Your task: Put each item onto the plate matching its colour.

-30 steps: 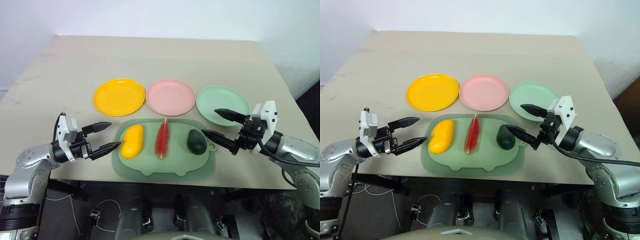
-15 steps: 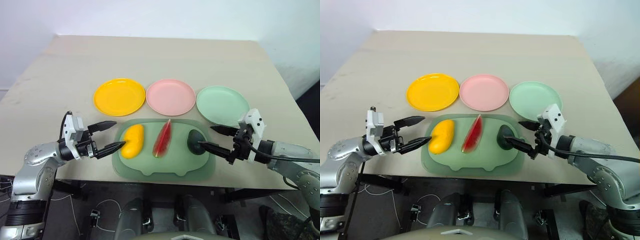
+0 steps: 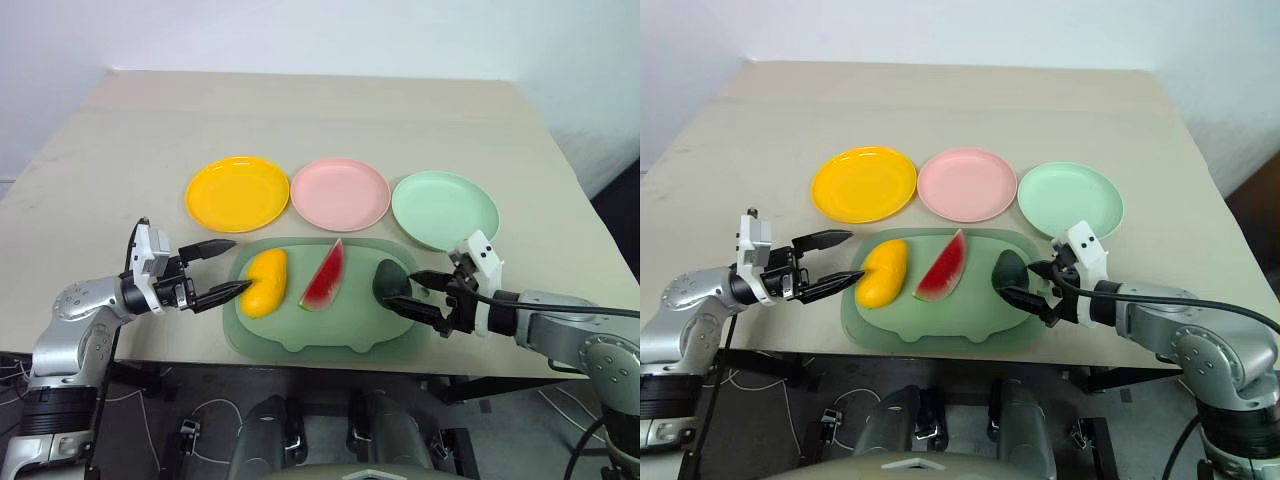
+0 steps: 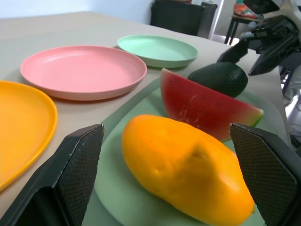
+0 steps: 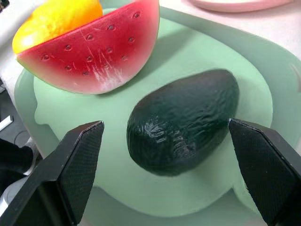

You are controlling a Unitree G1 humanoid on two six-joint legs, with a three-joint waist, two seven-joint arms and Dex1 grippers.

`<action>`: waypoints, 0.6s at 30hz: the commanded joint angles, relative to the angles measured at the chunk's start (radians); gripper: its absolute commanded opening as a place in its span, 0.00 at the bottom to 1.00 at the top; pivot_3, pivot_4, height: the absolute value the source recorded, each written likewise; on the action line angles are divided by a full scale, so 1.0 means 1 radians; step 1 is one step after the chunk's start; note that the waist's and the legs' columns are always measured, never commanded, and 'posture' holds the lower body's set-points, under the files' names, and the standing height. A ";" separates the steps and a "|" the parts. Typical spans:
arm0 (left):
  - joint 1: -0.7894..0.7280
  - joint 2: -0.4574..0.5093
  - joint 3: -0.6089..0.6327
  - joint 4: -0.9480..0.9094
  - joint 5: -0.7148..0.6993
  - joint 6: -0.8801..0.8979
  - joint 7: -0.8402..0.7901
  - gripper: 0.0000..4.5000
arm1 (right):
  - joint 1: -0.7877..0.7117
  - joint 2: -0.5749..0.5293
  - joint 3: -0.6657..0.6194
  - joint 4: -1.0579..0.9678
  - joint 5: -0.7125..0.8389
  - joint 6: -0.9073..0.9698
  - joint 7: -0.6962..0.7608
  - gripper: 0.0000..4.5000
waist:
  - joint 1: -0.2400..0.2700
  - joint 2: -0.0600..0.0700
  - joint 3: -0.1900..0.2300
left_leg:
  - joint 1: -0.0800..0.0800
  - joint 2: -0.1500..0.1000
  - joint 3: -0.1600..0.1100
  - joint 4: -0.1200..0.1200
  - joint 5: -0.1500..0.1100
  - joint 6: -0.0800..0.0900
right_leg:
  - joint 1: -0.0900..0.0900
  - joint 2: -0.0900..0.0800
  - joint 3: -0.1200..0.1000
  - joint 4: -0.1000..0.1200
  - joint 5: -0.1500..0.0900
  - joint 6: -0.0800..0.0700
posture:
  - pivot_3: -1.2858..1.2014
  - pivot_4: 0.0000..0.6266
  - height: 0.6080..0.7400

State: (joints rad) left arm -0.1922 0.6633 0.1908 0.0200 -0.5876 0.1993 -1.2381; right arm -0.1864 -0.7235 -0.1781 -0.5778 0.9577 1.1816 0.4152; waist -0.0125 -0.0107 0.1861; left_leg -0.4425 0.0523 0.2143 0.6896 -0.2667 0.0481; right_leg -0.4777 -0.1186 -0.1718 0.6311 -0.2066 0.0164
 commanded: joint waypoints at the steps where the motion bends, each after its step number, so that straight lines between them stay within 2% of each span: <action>1: -0.011 -0.002 0.007 -0.001 0.005 -0.029 -0.007 0.99 | -0.038 0.017 0.028 0.022 -0.011 0.004 -0.015 1.00 | 0.000 0.000 0.000 | 0.000 0.000 0.000 0.000 0.000 0.000 | 0.000 0.000 0.000 0.000 0.000 0.000 | 0.52 0.24 0.67; 6: -0.010 0.001 0.007 0.005 0.008 -0.039 -0.009 0.99 | -0.082 0.027 0.072 0.059 -0.049 -0.008 -0.016 1.00 | -0.001 0.000 0.000 | 0.000 0.000 0.000 0.000 0.000 0.000 | 0.000 0.000 0.000 0.000 0.001 -0.001 | 0.52 0.24 0.67; 18: 0.028 0.002 0.024 -0.019 0.002 -0.050 0.006 0.99 | -0.087 -0.012 0.178 0.059 -0.210 -0.142 0.094 1.00 | -0.001 0.000 0.000 | 0.000 0.000 0.000 0.000 0.000 0.000 | -0.001 0.000 0.000 0.000 -0.001 0.001 | 0.52 0.24 0.67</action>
State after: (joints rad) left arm -0.1669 0.6627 0.1903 0.0359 -0.5780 0.1654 -1.2355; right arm -0.2601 -0.7264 -0.0002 -0.5053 0.7555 1.0641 0.4859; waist -0.0135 -0.0107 0.1861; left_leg -0.4427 0.0522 0.2147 0.6891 -0.2666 0.0480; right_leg -0.4786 -0.1187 -0.1718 0.6312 -0.2071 0.0175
